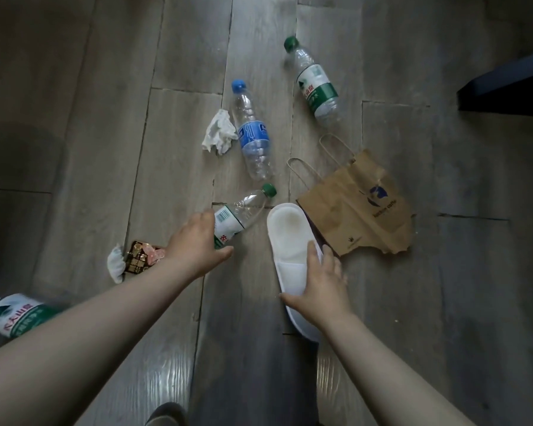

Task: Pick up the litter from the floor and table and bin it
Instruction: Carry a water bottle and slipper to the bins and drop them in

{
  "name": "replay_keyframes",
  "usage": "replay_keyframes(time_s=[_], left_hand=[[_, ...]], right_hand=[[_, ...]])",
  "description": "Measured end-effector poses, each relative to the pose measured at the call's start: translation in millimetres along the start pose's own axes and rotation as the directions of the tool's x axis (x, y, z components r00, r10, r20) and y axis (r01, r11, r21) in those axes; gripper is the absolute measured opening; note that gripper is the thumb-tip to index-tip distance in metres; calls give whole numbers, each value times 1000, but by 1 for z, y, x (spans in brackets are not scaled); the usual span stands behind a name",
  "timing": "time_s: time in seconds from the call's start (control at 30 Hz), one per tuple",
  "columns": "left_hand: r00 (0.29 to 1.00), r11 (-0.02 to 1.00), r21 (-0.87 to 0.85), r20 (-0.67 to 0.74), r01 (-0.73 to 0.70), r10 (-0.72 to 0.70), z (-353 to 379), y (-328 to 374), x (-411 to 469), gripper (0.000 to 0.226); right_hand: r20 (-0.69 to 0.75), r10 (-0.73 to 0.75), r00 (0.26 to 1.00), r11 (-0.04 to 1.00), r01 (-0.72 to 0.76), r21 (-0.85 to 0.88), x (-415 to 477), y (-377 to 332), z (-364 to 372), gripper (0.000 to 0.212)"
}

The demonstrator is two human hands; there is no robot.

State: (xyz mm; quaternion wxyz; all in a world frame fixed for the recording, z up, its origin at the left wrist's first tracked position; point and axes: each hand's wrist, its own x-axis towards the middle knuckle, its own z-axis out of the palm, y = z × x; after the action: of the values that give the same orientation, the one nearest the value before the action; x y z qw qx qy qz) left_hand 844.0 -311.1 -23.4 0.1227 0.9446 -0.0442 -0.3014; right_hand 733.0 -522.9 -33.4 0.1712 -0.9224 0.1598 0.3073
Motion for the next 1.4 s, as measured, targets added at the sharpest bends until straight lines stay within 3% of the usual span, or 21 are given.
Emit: replay_keyframes(time_s=[0.43, 0.57, 0.73, 0.93, 1.17, 1.27, 1.4], left_hand=[[998, 998, 22, -5, -66, 66, 19, -10, 30, 78], [998, 997, -50, -7, -65, 65, 18, -9, 27, 74], [997, 997, -9, 20, -72, 72, 2, 0, 8, 68], [999, 999, -31, 27, -16, 17, -41, 14, -58, 53], [999, 998, -65, 42, -11, 14, -146, 53, -145, 39], [998, 981, -193, 57, -4, 16, -194, 80, -184, 38], [998, 979, -205, 51, -23, 34, -258, 123, -236, 35]], right_hand=[[-43, -53, 998, 989, 46, -143, 29, -2, 31, 135], [-69, -57, 996, 995, 51, -91, 29, -2, 20, 131], [-49, -1, 999, 998, 3, 56, 14, -2, -7, 132], [5, 116, 993, 986, -115, 120, -44, -14, -64, 128], [52, 125, 991, 975, -133, 177, -127, -35, -170, 115], [25, 135, 991, 964, -137, 228, -168, -42, -220, 112], [-50, 177, 983, 945, -155, 289, -227, -44, -296, 106]])
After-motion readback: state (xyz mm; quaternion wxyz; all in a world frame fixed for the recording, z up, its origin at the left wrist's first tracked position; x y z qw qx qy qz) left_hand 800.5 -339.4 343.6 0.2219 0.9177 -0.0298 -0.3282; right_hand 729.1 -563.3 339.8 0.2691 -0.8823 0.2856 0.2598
